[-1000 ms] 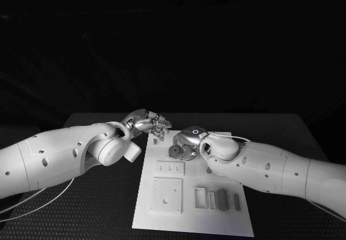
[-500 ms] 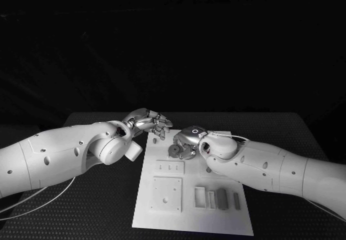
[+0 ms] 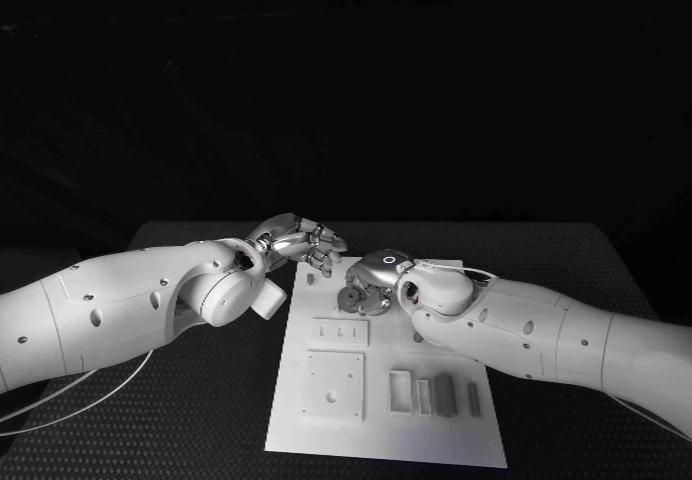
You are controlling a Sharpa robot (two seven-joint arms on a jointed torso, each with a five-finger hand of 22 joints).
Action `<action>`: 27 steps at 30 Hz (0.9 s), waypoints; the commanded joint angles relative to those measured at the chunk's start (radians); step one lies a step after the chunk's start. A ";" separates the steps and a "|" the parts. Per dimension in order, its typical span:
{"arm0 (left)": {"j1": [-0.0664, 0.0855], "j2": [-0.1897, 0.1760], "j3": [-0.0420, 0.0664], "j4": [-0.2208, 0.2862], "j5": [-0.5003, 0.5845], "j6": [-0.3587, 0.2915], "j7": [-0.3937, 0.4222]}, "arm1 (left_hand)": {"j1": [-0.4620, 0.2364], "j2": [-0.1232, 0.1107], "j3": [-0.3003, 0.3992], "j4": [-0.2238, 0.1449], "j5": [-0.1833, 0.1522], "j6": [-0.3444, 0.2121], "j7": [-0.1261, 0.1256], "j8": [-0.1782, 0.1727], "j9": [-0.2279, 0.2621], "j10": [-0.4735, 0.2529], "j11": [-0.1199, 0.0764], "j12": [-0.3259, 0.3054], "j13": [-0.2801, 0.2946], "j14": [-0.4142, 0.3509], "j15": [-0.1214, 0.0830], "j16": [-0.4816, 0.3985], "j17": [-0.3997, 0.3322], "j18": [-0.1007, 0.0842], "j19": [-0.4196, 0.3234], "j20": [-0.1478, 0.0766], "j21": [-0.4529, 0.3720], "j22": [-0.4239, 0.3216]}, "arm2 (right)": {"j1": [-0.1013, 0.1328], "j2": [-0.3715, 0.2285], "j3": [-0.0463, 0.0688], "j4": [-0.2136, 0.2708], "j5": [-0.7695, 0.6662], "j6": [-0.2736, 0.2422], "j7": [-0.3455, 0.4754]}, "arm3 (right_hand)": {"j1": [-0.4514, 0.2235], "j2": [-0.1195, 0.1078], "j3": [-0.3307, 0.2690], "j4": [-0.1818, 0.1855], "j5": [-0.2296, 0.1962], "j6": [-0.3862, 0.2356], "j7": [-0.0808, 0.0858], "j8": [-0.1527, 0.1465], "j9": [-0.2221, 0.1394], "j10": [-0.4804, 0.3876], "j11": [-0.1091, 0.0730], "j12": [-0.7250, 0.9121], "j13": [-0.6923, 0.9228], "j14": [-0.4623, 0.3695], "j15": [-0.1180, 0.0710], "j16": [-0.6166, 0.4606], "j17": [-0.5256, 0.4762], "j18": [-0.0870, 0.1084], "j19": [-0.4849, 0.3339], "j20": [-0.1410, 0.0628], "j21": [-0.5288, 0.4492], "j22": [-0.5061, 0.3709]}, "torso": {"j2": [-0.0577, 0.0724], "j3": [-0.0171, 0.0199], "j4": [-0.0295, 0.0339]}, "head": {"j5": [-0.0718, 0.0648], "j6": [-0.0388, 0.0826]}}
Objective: Assemble the parts on the task board
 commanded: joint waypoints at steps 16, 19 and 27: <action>0.002 -0.001 0.001 0.003 -0.003 0.014 0.007 | -0.004 -0.005 0.000 0.003 0.000 -0.006 0.001 -0.006 0.002 -0.005 0.001 -0.006 0.002 -0.002 0.001 -0.005 0.002 0.020 -0.002 0.002 -0.006 0.002 | -0.012 0.008 -0.012 -0.004 -0.085 0.022 -0.010 | 0.056 0.021 0.003 -0.091 0.003 0.137 0.035 0.033 0.021 -0.045 0.011 0.015 -0.015 0.002 -0.017 0.010 -0.009 0.020 -0.005 -0.002 0.009 0.018 | 0.000 -0.0004 -0.0013 | 0.001 -0.010; 0.002 0.002 0.001 -0.001 -0.003 0.014 0.007 | -0.004 -0.005 0.000 0.003 0.000 -0.006 0.001 -0.006 0.002 -0.005 0.001 -0.006 0.003 -0.002 0.001 -0.005 0.003 0.020 -0.002 0.002 -0.006 0.002 | -0.013 0.009 -0.017 -0.004 -0.094 0.023 -0.013 | 0.060 0.015 0.003 -0.097 0.003 0.138 0.035 0.033 0.022 -0.044 0.011 0.015 -0.016 0.003 -0.017 0.010 -0.009 0.020 -0.005 -0.002 0.009 0.018 | 0.000 -0.0001 -0.0014 | 0.001 -0.011; 0.001 0.009 0.001 -0.008 -0.003 0.015 0.008 | -0.004 -0.005 0.000 0.004 0.000 -0.006 0.001 -0.006 0.002 -0.005 0.001 -0.006 0.003 -0.001 0.001 -0.005 0.003 0.020 -0.002 0.002 -0.007 0.002 | -0.017 0.007 -0.022 -0.002 -0.095 0.002 -0.009 | 0.074 0.024 0.010 -0.109 0.003 0.151 0.030 0.040 0.030 -0.039 0.007 0.017 -0.020 0.005 -0.019 0.011 -0.012 0.020 -0.002 -0.002 0.010 0.017 | 0.000 0.0001 -0.0031 | -0.003 -0.013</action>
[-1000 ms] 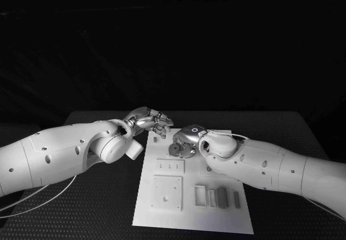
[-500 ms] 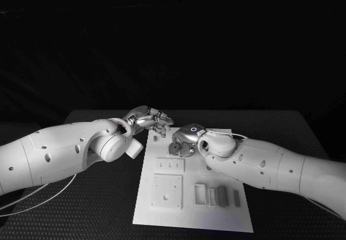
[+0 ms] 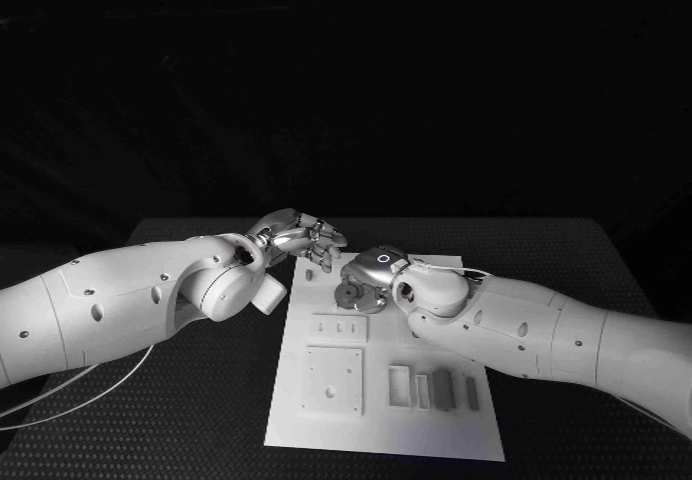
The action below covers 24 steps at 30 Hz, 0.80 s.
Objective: Assemble the parts on the task board
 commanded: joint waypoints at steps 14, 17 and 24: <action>0.001 0.002 0.001 -0.002 -0.003 0.011 0.010 | -0.004 -0.003 0.001 0.004 0.000 -0.006 0.001 -0.007 0.002 -0.005 0.001 -0.007 0.003 -0.001 0.001 -0.006 0.002 0.012 -0.002 0.002 -0.007 0.002 | -0.013 -0.010 -0.009 0.012 -0.025 -0.095 -0.034 | -0.004 0.062 0.002 -0.010 0.003 0.174 0.020 0.018 0.017 -0.023 -0.003 0.006 -0.011 0.014 -0.015 0.011 -0.005 0.020 0.013 -0.003 0.011 0.017 | -0.001 0.0002 0.0021 | -0.004 0.003; 0.001 0.002 0.001 -0.001 -0.003 0.010 0.011 | -0.005 -0.003 0.001 0.004 0.000 -0.006 0.001 -0.007 0.003 -0.005 0.001 -0.007 0.003 -0.001 0.001 -0.006 0.002 0.012 -0.002 0.002 -0.007 0.002 | -0.013 -0.013 -0.009 0.015 -0.031 -0.121 -0.044 | -0.004 0.062 0.002 -0.011 0.003 0.175 0.019 0.019 0.018 -0.022 -0.004 0.006 -0.012 0.015 -0.016 0.011 -0.005 0.020 0.014 -0.003 0.011 0.017 | -0.001 0.0001 0.0017 | -0.004 0.004; 0.001 0.000 0.001 -0.002 -0.003 0.010 0.011 | -0.005 -0.003 0.001 0.004 0.000 -0.006 0.001 -0.007 0.003 -0.005 0.001 -0.007 0.004 -0.001 0.001 -0.007 0.003 0.012 -0.002 0.002 -0.007 0.002 | -0.013 -0.025 -0.007 0.035 -0.042 -0.158 -0.070 | -0.003 0.059 0.002 -0.015 0.003 0.178 0.017 0.019 0.020 -0.018 -0.006 0.006 -0.014 0.020 -0.018 0.012 -0.004 0.020 0.017 -0.005 0.012 0.017 | -0.001 0.0001 0.0017 | -0.003 0.008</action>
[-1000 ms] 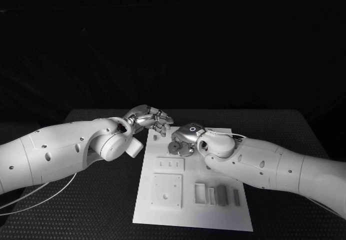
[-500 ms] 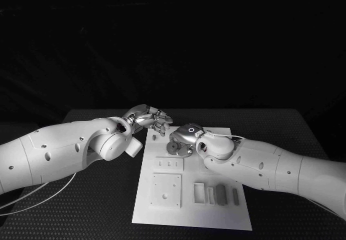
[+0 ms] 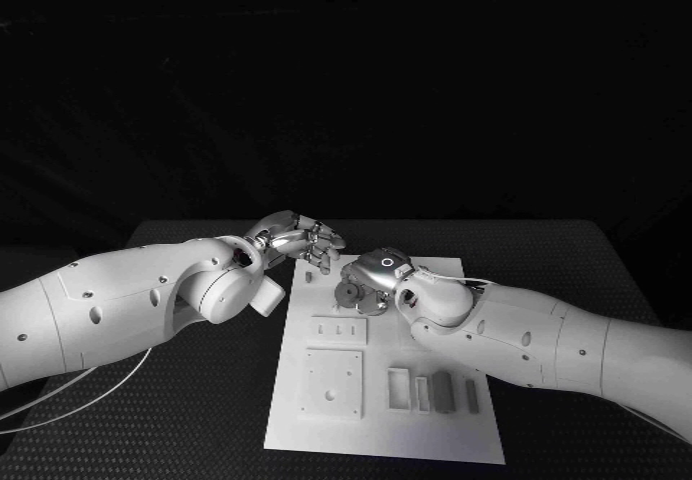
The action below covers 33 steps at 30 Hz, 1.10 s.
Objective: Assemble the parts on the task board
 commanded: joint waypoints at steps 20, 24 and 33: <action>0.001 -0.001 0.001 0.002 -0.002 0.010 0.009 | -0.005 -0.003 0.001 0.004 0.000 -0.006 0.001 -0.008 0.002 -0.005 0.001 -0.004 0.003 -0.001 0.001 -0.008 0.003 0.018 -0.002 0.002 -0.004 0.003 | 0.002 -0.014 0.010 0.025 -0.048 -0.090 -0.067 | -0.001 -0.012 0.003 -0.006 0.006 0.181 0.016 0.000 0.000 -0.007 -0.009 0.004 -0.006 0.010 -0.006 0.003 -0.002 0.020 0.010 -0.004 0.005 0.016 | 0.000 0.0009 -0.0001 | -0.001 0.011; 0.001 -0.001 0.001 0.002 -0.002 0.011 0.009 | -0.005 -0.003 0.001 0.004 0.000 -0.006 0.001 -0.008 0.003 -0.005 0.001 -0.004 0.004 -0.001 0.001 -0.008 0.003 0.018 -0.002 0.002 -0.004 0.003 | 0.002 -0.015 0.010 0.027 -0.048 -0.089 -0.069 | -0.001 -0.014 0.004 -0.005 0.006 0.182 0.016 0.000 0.000 -0.006 -0.010 0.003 -0.007 0.012 -0.007 0.002 0.000 0.020 0.011 -0.004 0.005 0.016 | 0.000 0.0010 -0.0002 | -0.001 0.011; 0.001 -0.002 0.001 0.002 -0.002 0.011 0.009 | -0.005 -0.003 0.001 0.004 -0.001 -0.006 0.001 -0.008 0.003 -0.005 0.001 -0.005 0.005 -0.001 0.001 -0.008 0.003 0.018 -0.002 0.002 -0.005 0.003 | 0.002 -0.027 0.014 0.050 -0.043 -0.096 -0.075 | -0.001 -0.016 0.005 -0.004 0.006 0.182 0.015 -0.001 0.001 -0.005 -0.010 0.003 -0.007 0.013 -0.007 0.002 0.000 0.020 0.012 -0.005 0.005 0.015 | 0.000 0.0000 0.0007 | -0.002 0.010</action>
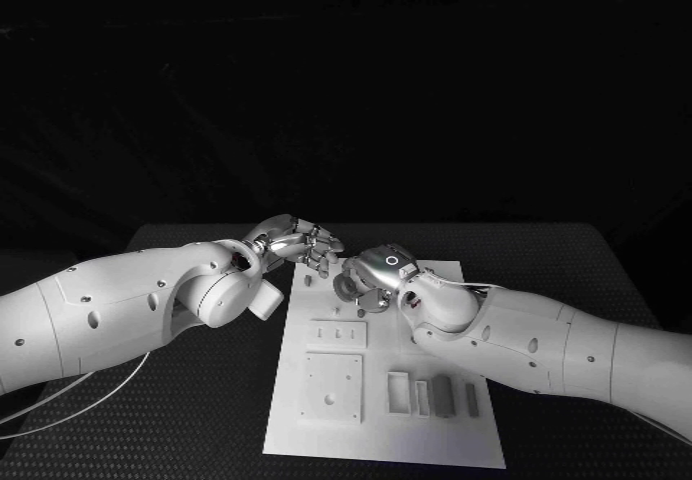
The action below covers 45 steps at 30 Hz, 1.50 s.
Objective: Assemble the parts on the task board
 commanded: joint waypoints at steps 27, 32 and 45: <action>0.001 -0.006 0.001 0.006 -0.002 0.009 0.010 | -0.004 -0.004 0.001 0.003 0.000 -0.005 0.001 -0.005 0.003 -0.005 0.001 -0.006 0.004 0.000 0.001 -0.006 0.003 0.011 -0.002 0.002 -0.006 0.003 | 0.007 -0.021 0.022 0.020 -0.010 0.007 -0.032 | -0.004 -0.012 0.004 0.003 0.006 0.183 0.016 -0.002 0.003 -0.005 -0.006 0.002 -0.004 0.007 -0.004 0.001 0.001 0.021 0.008 -0.005 0.005 0.015 | 0.000 -0.0005 -0.0008 | -0.002 -0.001; 0.001 -0.004 0.001 0.006 -0.002 0.009 0.010 | -0.004 -0.004 0.001 0.003 0.000 -0.005 0.001 -0.006 0.004 -0.006 0.001 -0.006 0.004 0.000 0.001 -0.006 0.004 0.011 -0.002 0.002 -0.006 0.003 | 0.007 -0.004 0.022 -0.012 0.000 0.025 -0.028 | -0.004 -0.012 0.004 0.004 0.006 0.183 0.016 -0.002 0.003 -0.005 -0.006 0.002 -0.004 0.007 -0.004 0.001 0.000 0.021 0.008 -0.005 0.004 0.015 | 0.000 -0.0002 -0.0003 | -0.003 -0.001; 0.001 -0.002 0.001 0.005 -0.002 0.011 0.009 | -0.004 -0.004 0.001 0.003 -0.001 -0.005 0.001 -0.006 0.004 -0.006 0.002 -0.007 0.005 0.000 0.001 -0.007 0.004 0.011 -0.002 0.002 -0.006 0.004 | 0.007 0.016 0.021 -0.049 0.009 0.057 -0.029 | -0.008 -0.014 0.005 0.008 0.006 0.182 0.016 -0.004 0.003 -0.005 -0.006 0.001 -0.005 0.004 -0.004 -0.001 -0.006 0.021 0.008 -0.005 0.003 0.014 | 0.000 -0.0016 0.0015 | -0.005 -0.004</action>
